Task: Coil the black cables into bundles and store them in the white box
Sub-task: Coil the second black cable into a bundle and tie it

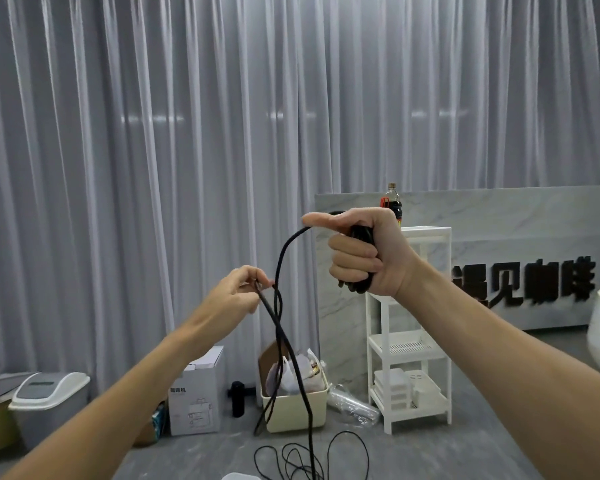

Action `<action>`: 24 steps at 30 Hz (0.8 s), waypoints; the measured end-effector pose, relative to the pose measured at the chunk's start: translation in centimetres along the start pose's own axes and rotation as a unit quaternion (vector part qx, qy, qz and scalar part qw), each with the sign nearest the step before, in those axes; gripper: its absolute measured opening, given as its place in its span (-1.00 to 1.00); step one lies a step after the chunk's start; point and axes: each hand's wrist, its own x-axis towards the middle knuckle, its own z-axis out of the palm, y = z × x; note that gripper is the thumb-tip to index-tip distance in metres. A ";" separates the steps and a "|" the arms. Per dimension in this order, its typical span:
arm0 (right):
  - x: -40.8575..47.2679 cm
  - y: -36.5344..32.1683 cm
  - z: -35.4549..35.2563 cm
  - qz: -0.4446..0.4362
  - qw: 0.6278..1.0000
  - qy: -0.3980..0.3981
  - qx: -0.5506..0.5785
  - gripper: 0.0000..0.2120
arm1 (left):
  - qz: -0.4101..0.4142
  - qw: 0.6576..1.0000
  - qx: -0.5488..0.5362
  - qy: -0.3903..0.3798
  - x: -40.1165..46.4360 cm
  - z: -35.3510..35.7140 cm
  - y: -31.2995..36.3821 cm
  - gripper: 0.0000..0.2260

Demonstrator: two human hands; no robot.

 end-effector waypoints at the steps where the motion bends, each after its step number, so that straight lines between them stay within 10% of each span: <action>1: 0.1 0.0 0.2 0.004 1.000 0.014 -0.015 -0.66 | -0.014 0.999 -0.050 -0.015 0.0 -0.1 -0.1 -0.76; 4: 0.5 -0.3 0.9 0.032 0.995 0.043 -0.078 -0.63 | -0.038 0.988 -0.145 -0.030 0.0 -0.1 0.2 -0.88; 11: 1.0 -0.8 2.1 0.076 0.945 0.155 -0.278 -0.68 | 0.016 0.994 0.075 0.072 0.1 -0.2 -0.5 -0.73; 16: 1.8 0.8 2.0 0.072 0.893 0.273 -0.350 -0.69 | -0.015 0.983 -0.182 0.002 -0.1 0.1 0.1 -0.67; 24: 1.0 1.6 2.3 0.060 0.998 -0.007 0.021 -0.69 | 0.001 0.995 -0.064 0.075 0.0 1.2 0.5 -0.90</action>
